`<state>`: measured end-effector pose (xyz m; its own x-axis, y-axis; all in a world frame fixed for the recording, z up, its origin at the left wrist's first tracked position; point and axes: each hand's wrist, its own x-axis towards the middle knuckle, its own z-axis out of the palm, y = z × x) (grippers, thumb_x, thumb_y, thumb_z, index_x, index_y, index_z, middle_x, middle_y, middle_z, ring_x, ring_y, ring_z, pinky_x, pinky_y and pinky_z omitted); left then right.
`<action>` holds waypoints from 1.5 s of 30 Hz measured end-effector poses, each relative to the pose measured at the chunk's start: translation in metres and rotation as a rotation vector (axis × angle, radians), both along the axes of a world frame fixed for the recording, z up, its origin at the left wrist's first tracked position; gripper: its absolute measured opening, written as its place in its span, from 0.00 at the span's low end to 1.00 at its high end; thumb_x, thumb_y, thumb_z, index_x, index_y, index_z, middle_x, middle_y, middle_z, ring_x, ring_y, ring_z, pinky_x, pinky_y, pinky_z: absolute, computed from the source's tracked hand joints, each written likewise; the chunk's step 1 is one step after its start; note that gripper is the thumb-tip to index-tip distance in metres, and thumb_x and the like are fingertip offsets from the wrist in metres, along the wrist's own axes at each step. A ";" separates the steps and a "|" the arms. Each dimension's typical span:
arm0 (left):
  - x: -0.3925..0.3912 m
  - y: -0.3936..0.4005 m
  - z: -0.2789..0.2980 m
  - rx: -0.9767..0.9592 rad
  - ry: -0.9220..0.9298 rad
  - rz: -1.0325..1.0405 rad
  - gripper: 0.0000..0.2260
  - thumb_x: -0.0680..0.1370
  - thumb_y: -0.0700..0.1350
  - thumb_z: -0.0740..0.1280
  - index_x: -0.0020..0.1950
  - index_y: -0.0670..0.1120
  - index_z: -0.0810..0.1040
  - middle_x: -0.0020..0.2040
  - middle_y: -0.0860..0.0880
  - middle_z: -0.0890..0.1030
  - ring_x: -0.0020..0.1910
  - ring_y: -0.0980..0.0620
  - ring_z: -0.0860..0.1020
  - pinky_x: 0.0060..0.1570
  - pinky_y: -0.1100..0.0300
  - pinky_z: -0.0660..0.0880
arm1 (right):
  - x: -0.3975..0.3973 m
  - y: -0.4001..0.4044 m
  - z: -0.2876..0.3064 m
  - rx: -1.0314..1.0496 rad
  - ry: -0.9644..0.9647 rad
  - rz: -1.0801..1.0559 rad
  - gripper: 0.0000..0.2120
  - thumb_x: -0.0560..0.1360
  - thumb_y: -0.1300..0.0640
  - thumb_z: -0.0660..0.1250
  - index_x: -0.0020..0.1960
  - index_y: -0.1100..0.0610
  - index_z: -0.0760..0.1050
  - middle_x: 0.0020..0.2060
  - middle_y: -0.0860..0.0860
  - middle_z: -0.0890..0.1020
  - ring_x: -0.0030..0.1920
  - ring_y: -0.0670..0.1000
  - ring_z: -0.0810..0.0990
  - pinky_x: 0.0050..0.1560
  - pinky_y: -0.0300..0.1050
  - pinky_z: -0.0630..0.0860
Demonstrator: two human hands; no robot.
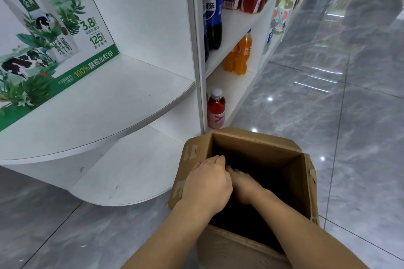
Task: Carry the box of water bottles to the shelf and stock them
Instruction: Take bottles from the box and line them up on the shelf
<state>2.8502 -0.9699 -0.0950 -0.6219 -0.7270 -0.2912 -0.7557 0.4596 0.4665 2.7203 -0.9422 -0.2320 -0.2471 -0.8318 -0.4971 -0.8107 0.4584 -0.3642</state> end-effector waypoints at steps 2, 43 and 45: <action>-0.003 0.000 0.002 -0.007 0.014 -0.007 0.20 0.83 0.47 0.54 0.76 0.54 0.64 0.73 0.54 0.71 0.71 0.51 0.71 0.72 0.54 0.65 | -0.001 0.004 0.012 -0.081 -0.035 -0.081 0.23 0.77 0.59 0.66 0.70 0.59 0.65 0.62 0.58 0.77 0.59 0.60 0.78 0.58 0.52 0.76; -0.004 -0.012 0.151 0.420 1.009 0.140 0.30 0.69 0.45 0.78 0.67 0.58 0.73 0.59 0.51 0.83 0.59 0.50 0.81 0.58 0.53 0.79 | 0.029 0.048 0.344 -1.390 -0.253 -0.347 0.61 0.62 0.56 0.82 0.78 0.35 0.43 0.68 0.36 0.71 0.68 0.34 0.72 0.68 0.36 0.72; 0.005 -0.017 0.192 0.338 1.032 0.116 0.30 0.65 0.52 0.79 0.65 0.60 0.74 0.56 0.49 0.84 0.56 0.50 0.83 0.56 0.55 0.80 | 0.031 0.043 0.381 -1.472 -0.245 -0.306 0.58 0.63 0.52 0.80 0.80 0.41 0.45 0.69 0.38 0.72 0.67 0.35 0.74 0.67 0.39 0.74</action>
